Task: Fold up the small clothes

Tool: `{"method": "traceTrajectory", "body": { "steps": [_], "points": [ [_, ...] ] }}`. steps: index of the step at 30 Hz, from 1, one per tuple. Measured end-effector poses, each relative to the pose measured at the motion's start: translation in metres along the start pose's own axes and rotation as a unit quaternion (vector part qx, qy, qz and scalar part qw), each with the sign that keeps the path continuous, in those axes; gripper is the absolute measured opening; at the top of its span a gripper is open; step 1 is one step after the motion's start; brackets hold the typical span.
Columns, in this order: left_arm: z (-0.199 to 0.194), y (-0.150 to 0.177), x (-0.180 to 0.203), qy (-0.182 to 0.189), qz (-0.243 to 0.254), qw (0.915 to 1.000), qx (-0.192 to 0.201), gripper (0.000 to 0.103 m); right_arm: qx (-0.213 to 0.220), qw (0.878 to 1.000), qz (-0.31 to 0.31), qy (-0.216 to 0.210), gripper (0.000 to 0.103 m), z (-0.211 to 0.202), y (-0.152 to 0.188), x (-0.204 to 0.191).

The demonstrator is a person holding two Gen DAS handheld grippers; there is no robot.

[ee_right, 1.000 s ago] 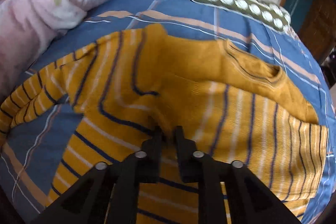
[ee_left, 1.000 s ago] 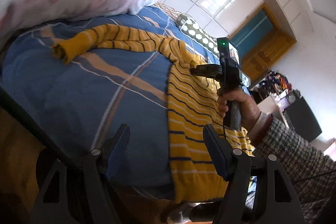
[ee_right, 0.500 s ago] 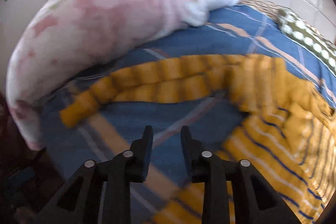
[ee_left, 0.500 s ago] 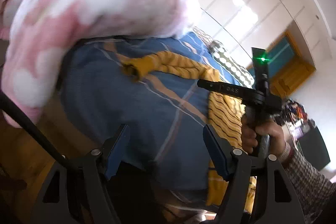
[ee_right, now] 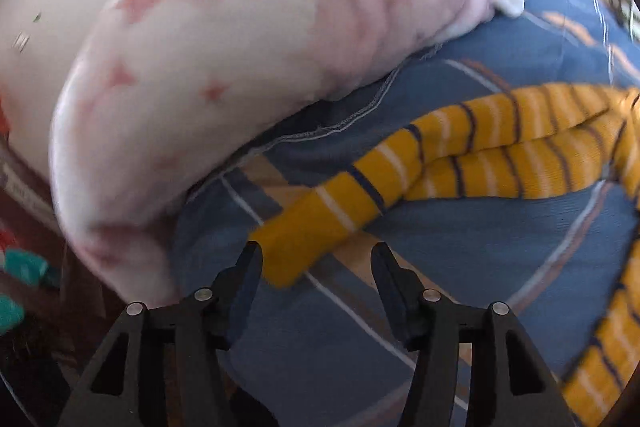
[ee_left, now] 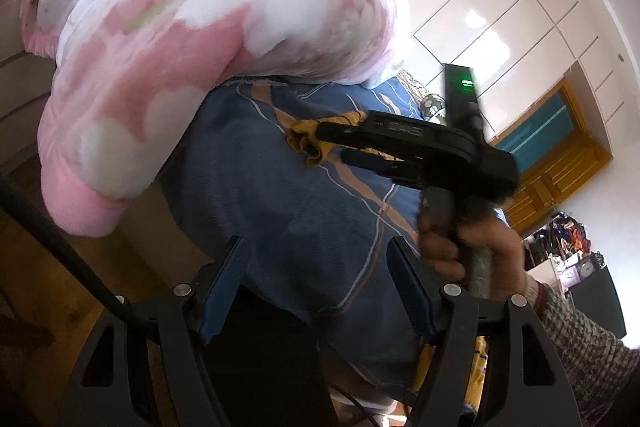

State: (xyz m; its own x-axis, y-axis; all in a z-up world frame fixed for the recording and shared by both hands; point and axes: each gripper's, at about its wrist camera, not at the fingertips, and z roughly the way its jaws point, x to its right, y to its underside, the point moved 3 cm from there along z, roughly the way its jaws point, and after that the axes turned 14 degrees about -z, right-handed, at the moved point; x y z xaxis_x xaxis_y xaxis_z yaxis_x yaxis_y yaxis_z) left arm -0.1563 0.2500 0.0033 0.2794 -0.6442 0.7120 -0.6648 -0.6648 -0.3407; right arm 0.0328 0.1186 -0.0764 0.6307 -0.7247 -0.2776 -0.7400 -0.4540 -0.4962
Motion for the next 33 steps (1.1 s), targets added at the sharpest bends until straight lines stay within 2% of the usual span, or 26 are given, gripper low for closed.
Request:
{"method": "traceTrajectory", "body": {
  "steps": [1, 2, 4, 5, 7, 8, 10, 13, 15, 17, 19, 20, 21, 22, 23, 27, 33],
  "points": [
    [-0.001, -0.001, 0.000, 0.000, 0.002, 1.0000, 0.000, 0.071, -0.006, 1.000, 0.006, -0.002, 0.030, 0.005, 0.000, 0.001],
    [-0.002, 0.000, 0.003, 0.000, 0.005, 1.0000, 0.000, 0.071, -0.018, 1.000, 0.009, 0.003, 0.010, 0.008, 0.000, 0.003],
    [-0.003, 0.001, 0.009, -0.001, 0.016, 0.9999, 0.000, 0.071, -0.016, 1.000, -0.007, 0.024, 0.010, -0.006, 0.000, 0.004],
    [0.000, -0.001, 0.012, -0.001, 0.019, 0.9998, -0.001, 0.071, -0.009, 0.998, -0.030, 0.048, 0.009, -0.022, -0.001, 0.003],
    [0.003, -0.001, 0.021, 0.003, 0.025, 0.9997, -0.002, 0.071, 0.008, 0.995, -0.064, 0.075, 0.009, -0.058, -0.002, 0.004],
    [0.004, 0.000, 0.027, 0.007, 0.031, 0.9995, -0.002, 0.071, 0.024, 0.993, -0.076, 0.087, 0.009, -0.090, 0.000, 0.009],
    [0.008, 0.004, 0.041, 0.013, 0.047, 0.9988, -0.005, 0.071, 0.043, 0.990, -0.079, 0.109, 0.009, -0.135, 0.006, 0.024],
    [0.012, 0.012, 0.059, 0.021, 0.070, 0.9972, -0.015, 0.071, 0.059, 0.983, -0.055, 0.165, 0.009, -0.207, 0.030, 0.070],
    [0.017, 0.019, 0.073, 0.023, 0.089, 0.9955, -0.024, 0.071, 0.057, 0.975, -0.012, 0.216, 0.009, -0.252, 0.059, 0.118],
    [0.023, 0.026, 0.087, 0.025, 0.106, 0.9935, -0.033, 0.071, 0.055, 0.967, 0.046, 0.246, 0.009, -0.285, 0.089, 0.162],
    [0.029, 0.034, 0.100, 0.027, 0.119, 0.9916, -0.042, 0.071, 0.047, 0.953, 0.111, 0.277, 0.010, -0.312, 0.124, 0.215],
    [0.032, 0.038, 0.108, 0.028, 0.126, 0.9905, -0.048, 0.071, 0.032, 0.943, 0.136, 0.303, 0.012, -0.321, 0.143, 0.239],
    [0.034, 0.042, 0.116, 0.029, 0.133, 0.9894, -0.052, 0.071, 0.009, 0.923, 0.164, 0.347, 0.014, -0.327, 0.165, 0.264],
    [0.036, 0.047, 0.125, 0.030, 0.143, 0.9878, -0.055, 0.071, -0.003, 0.908, 0.185, 0.376, 0.022, -0.333, 0.181, 0.278],
    [0.037, 0.051, 0.132, 0.030, 0.152, 0.9864, -0.057, 0.071, 0.003, 0.895, 0.212, 0.393, 0.026, -0.344, 0.203, 0.290],
    [0.050, 0.069, 0.166, 0.020, 0.198, 0.9778, -0.064, 0.073, 0.082, 0.901, 0.255, 0.341, 0.035, -0.378, 0.240, 0.293],
    [0.092, 0.088, 0.202, 0.011, 0.225, 0.9702, -0.088, 0.076, 0.105, 0.906, 0.248, 0.327, 0.035, -0.377, 0.268, 0.286]
  ]
}}
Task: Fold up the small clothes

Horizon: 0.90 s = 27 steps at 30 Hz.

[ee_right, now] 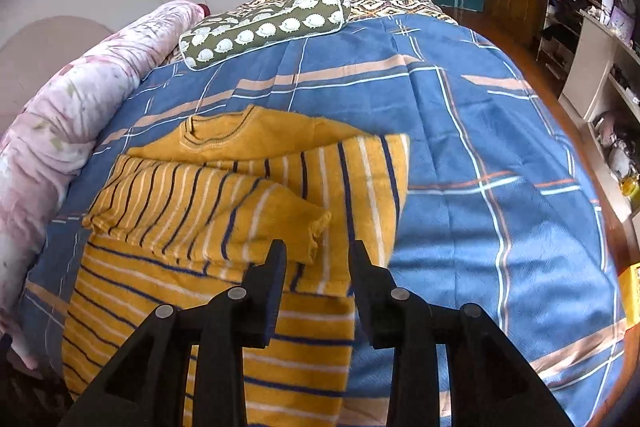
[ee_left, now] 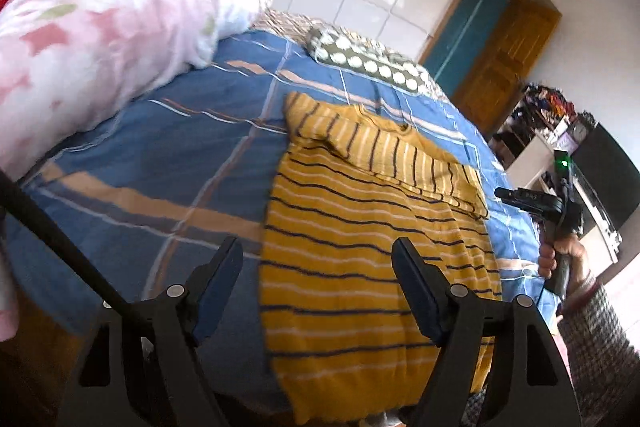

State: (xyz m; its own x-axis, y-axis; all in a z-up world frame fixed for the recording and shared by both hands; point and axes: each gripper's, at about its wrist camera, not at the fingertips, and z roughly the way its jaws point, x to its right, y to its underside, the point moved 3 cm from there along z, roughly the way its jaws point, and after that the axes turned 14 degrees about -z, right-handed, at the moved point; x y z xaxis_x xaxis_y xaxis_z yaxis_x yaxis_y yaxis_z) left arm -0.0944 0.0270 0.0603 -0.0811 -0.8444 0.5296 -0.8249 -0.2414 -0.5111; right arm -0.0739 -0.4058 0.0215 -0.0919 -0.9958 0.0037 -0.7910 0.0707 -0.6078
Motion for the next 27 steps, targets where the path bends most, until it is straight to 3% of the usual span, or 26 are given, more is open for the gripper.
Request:
{"method": "traceTrajectory", "body": {
  "steps": [8, 14, 16, 18, 21, 22, 25, 27],
  "points": [
    [0.058, 0.004, 0.029, -0.013, 0.026, 0.9984, -0.048, 0.076, 0.002, 1.000, -0.016, -0.011, 0.035, 0.014, 0.034, -0.005],
    [0.116, -0.055, 0.038, -0.029, 0.039, 0.9976, -0.049, 0.073, 0.018, 1.000, -0.003, -0.019, 0.035, 0.037, 0.051, -0.012],
    [0.140, -0.080, 0.040, -0.049, 0.038, 0.9970, -0.046, 0.064, 0.022, 0.999, 0.014, -0.025, 0.035, 0.046, 0.059, -0.011],
    [0.170, -0.103, 0.044, -0.073, 0.052, 0.9950, -0.045, 0.062, 0.024, 0.999, 0.030, -0.029, 0.035, 0.056, 0.069, -0.009],
    [0.212, -0.124, 0.041, -0.119, 0.070, 0.9894, -0.046, 0.054, 0.047, 0.999, 0.016, -0.016, 0.036, 0.056, 0.075, -0.013],
    [0.224, -0.127, 0.039, -0.135, 0.077, 0.9866, -0.052, 0.049, 0.047, 0.999, 0.013, -0.015, 0.038, 0.056, 0.074, -0.014],
    [0.260, -0.127, 0.021, -0.216, 0.110, 0.9676, -0.070, 0.031, 0.050, 0.998, 0.006, -0.023, 0.047, 0.059, 0.074, -0.017],
    [0.266, -0.118, 0.006, -0.228, 0.116, 0.9638, -0.076, 0.032, 0.051, 0.998, 0.002, -0.030, 0.052, 0.060, 0.073, -0.019]
  ]
}}
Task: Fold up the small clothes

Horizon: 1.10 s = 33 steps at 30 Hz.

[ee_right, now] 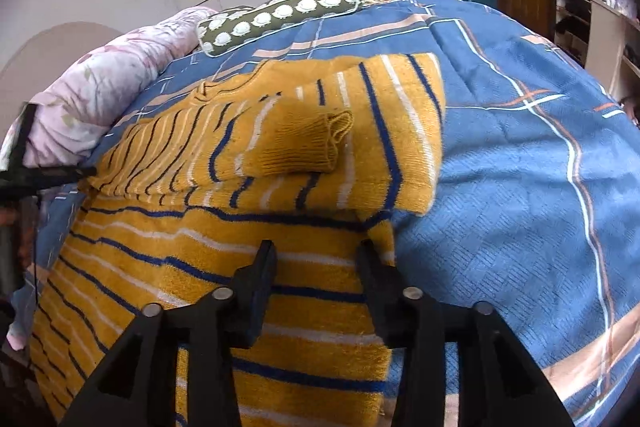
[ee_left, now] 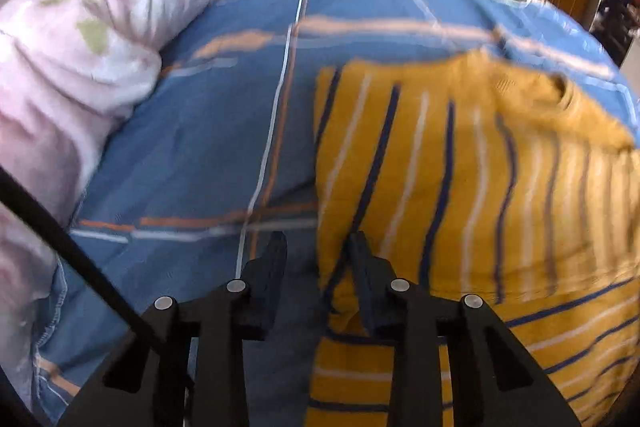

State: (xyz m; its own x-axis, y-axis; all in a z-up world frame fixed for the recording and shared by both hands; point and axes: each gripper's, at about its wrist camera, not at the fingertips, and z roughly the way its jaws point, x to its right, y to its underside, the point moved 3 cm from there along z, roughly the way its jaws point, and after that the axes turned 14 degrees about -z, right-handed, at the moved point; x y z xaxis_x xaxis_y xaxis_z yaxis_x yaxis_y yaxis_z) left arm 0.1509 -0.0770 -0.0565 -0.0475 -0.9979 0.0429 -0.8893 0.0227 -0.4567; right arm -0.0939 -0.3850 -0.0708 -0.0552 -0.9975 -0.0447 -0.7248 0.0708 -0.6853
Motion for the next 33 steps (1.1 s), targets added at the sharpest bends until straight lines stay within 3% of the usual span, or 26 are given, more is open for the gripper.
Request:
{"method": "traceTrajectory", "body": {
  "steps": [4, 7, 9, 12, 17, 20, 26, 29, 33],
  "points": [
    [-0.012, 0.015, -0.011, -0.023, 0.023, 0.9988, 0.037, 0.033, 0.001, 1.000, -0.010, -0.006, 0.063, 0.001, -0.001, -0.004],
    [-0.020, 0.034, -0.024, -0.024, 0.024, 0.9992, 0.023, 0.032, -0.001, 1.000, -0.019, -0.002, 0.065, 0.003, -0.002, -0.006],
    [-0.026, 0.048, -0.035, 0.022, -0.004, 0.9997, -0.003, 0.032, -0.002, 1.000, -0.021, -0.002, 0.066, 0.003, -0.003, -0.007],
    [-0.036, 0.059, -0.053, 0.071, -0.054, 0.9958, -0.018, 0.047, 0.000, 1.000, -0.019, -0.005, 0.067, 0.003, -0.003, -0.007],
    [-0.040, 0.079, -0.070, 0.180, -0.139, 0.9716, -0.064, 0.064, 0.000, 1.000, -0.018, -0.005, 0.067, 0.003, -0.002, -0.006],
    [-0.046, 0.090, -0.070, 0.213, -0.156, 0.9618, -0.074, 0.065, 0.001, 1.000, -0.018, -0.001, 0.067, 0.002, -0.002, -0.006],
    [-0.061, 0.125, -0.075, 0.286, -0.188, 0.9341, -0.101, 0.065, 0.004, 1.000, -0.007, -0.002, 0.067, -0.002, 0.002, -0.005],
    [-0.068, 0.138, -0.077, 0.303, -0.192, 0.9266, -0.112, 0.065, 0.009, 1.000, 0.017, -0.016, 0.067, -0.006, 0.006, 0.000],
    [-0.080, 0.154, -0.079, 0.303, -0.180, 0.9277, -0.123, 0.064, 0.013, 0.995, 0.084, -0.047, 0.067, -0.024, 0.017, 0.011]
  ]
}}
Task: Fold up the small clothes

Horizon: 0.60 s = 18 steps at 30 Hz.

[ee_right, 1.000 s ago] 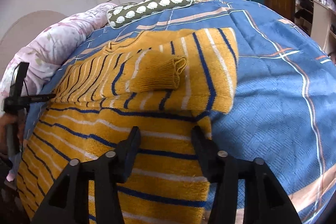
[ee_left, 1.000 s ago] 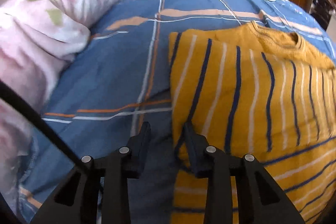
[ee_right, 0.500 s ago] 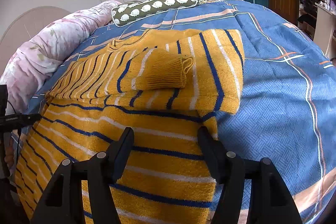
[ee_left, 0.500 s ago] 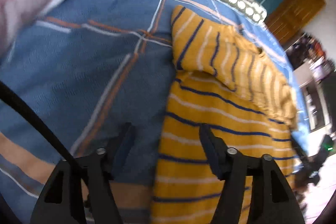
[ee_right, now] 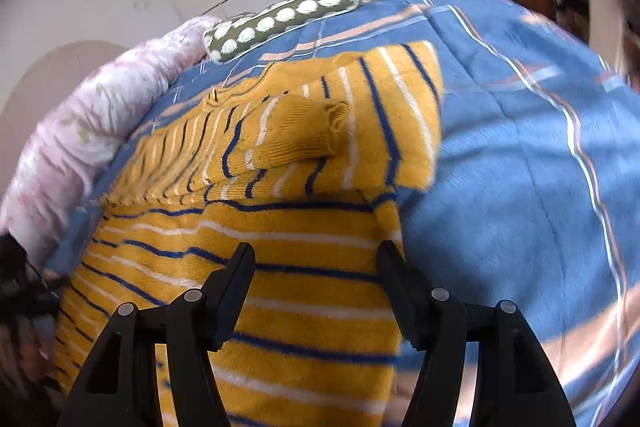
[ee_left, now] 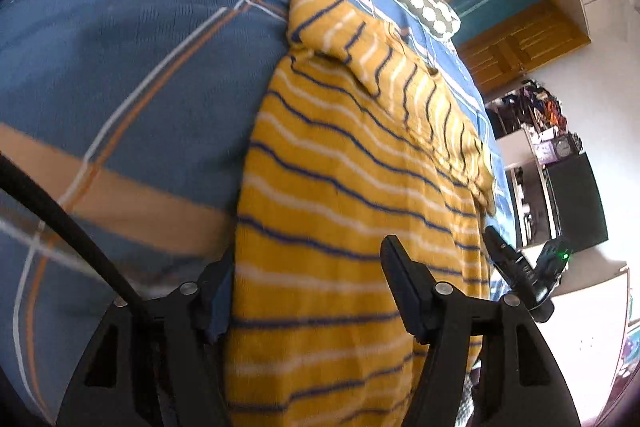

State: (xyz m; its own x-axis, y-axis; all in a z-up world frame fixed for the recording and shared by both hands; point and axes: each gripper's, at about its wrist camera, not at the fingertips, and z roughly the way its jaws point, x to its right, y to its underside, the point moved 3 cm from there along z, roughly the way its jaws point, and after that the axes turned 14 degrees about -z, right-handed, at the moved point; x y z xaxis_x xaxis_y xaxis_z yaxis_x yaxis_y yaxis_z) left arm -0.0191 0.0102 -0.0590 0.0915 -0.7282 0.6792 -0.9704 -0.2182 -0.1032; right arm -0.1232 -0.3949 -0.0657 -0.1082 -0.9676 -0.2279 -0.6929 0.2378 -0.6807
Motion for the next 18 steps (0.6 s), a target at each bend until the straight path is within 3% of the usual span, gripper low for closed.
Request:
{"method": "traceTrajectory", "body": {
  "steps": [5, 9, 13, 16, 18],
  "points": [
    [-0.005, 0.018, -0.001, 0.001, 0.006, 0.9999, -0.014, 0.048, -0.006, 0.998, 0.056, 0.002, 0.068, -0.035, 0.028, 0.010],
    [-0.006, 0.026, -0.006, 0.023, -0.008, 0.9993, -0.027, 0.038, -0.002, 0.998, 0.070, 0.002, 0.068, -0.056, 0.053, 0.013],
    [-0.007, 0.034, -0.007, 0.036, -0.017, 0.9987, -0.032, 0.035, -0.005, 0.997, 0.075, -0.030, 0.068, -0.062, 0.067, 0.004],
    [-0.010, 0.041, -0.009, 0.049, -0.025, 0.9979, -0.033, 0.035, -0.021, 0.992, 0.083, -0.088, 0.068, -0.057, 0.073, -0.012],
    [-0.011, 0.048, -0.012, 0.060, -0.035, 0.9970, -0.033, 0.035, -0.025, 0.991, 0.081, -0.104, 0.068, -0.054, 0.079, -0.022]
  ]
}}
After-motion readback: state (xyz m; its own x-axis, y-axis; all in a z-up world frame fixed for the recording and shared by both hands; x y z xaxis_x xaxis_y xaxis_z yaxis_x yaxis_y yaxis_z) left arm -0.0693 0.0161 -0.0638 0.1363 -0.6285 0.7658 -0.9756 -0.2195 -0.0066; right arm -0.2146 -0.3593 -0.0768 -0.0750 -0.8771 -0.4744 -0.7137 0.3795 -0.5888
